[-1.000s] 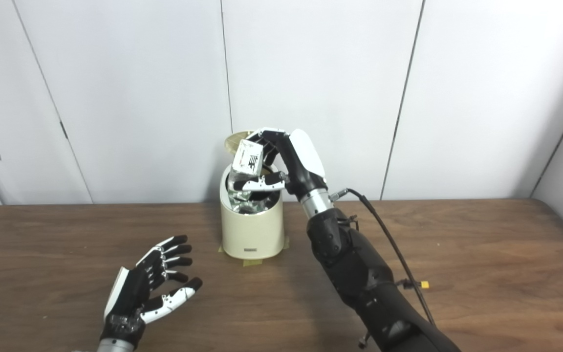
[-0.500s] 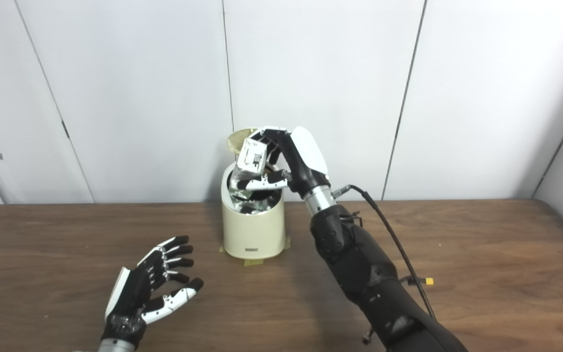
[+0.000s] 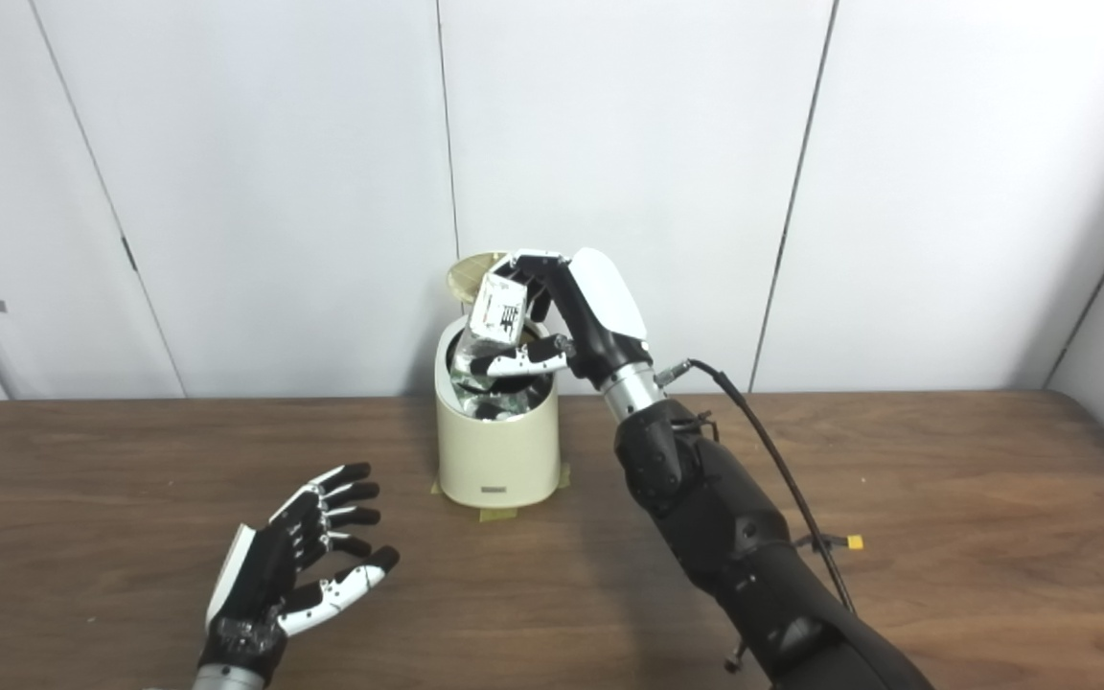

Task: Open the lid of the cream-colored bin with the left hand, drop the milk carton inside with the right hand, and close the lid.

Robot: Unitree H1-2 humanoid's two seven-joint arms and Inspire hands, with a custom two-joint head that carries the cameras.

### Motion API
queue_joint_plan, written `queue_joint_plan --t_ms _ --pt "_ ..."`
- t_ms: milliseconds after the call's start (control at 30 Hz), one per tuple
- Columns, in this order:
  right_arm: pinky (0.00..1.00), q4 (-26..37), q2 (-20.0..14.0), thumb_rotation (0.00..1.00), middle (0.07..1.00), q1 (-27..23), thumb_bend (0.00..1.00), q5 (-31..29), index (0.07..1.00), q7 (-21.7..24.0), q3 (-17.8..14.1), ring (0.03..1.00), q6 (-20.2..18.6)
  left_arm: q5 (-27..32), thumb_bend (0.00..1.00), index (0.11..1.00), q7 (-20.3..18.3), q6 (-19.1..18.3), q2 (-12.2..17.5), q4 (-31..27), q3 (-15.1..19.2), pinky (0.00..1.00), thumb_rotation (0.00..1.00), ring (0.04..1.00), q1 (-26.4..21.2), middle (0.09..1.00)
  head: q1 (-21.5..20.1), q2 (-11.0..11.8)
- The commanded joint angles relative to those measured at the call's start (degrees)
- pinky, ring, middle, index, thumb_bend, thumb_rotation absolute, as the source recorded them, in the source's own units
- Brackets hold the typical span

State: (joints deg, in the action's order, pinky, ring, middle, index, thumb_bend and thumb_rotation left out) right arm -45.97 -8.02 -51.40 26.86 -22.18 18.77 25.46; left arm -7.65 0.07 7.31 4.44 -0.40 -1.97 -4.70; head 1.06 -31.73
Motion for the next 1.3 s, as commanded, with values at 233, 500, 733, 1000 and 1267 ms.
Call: queue_joint_plan --t_ms 233,500,733,1000,1267 --pt "0.36 2.39 -2.82 0.00 0.491 -2.71 0.52 -0.66 0.501 -3.03 -0.68 0.426 1.43 -0.75 0.61 0.814 -0.34 0.12 0.87 -0.75 0.00 0.57 0.06 0.708 0.99 0.780 -0.15 -0.15" --pt "0.36 3.27 -2.90 0.00 0.493 -2.06 0.52 -1.60 0.501 -1.78 -1.28 0.425 1.45 -0.75 0.60 0.810 -0.45 -0.17 0.78 -1.12 -0.10 0.56 0.04 0.704 1.08 0.775 -0.09 -0.39" --pt "0.35 3.37 -2.67 0.00 0.493 -1.78 0.52 -1.45 0.504 -1.77 -1.50 0.423 1.45 -0.52 0.60 0.807 -0.47 -0.07 0.87 -0.92 -0.06 0.56 0.05 0.701 1.05 0.774 -0.06 -0.46" --pt "0.34 3.53 -2.37 0.00 0.492 -1.80 0.52 -2.48 0.507 -1.38 -1.40 0.420 1.43 -0.56 0.61 0.811 -0.42 0.16 0.87 -0.64 -0.07 0.57 0.06 0.705 0.93 0.777 -0.01 -0.41" --pt "0.35 4.12 -2.28 0.00 0.493 -1.74 0.52 -3.19 0.501 2.13 -2.28 0.423 1.23 -0.96 0.61 0.815 -0.28 -0.16 0.78 -0.78 -0.21 0.57 0.06 0.708 0.76 0.780 0.18 -0.37"
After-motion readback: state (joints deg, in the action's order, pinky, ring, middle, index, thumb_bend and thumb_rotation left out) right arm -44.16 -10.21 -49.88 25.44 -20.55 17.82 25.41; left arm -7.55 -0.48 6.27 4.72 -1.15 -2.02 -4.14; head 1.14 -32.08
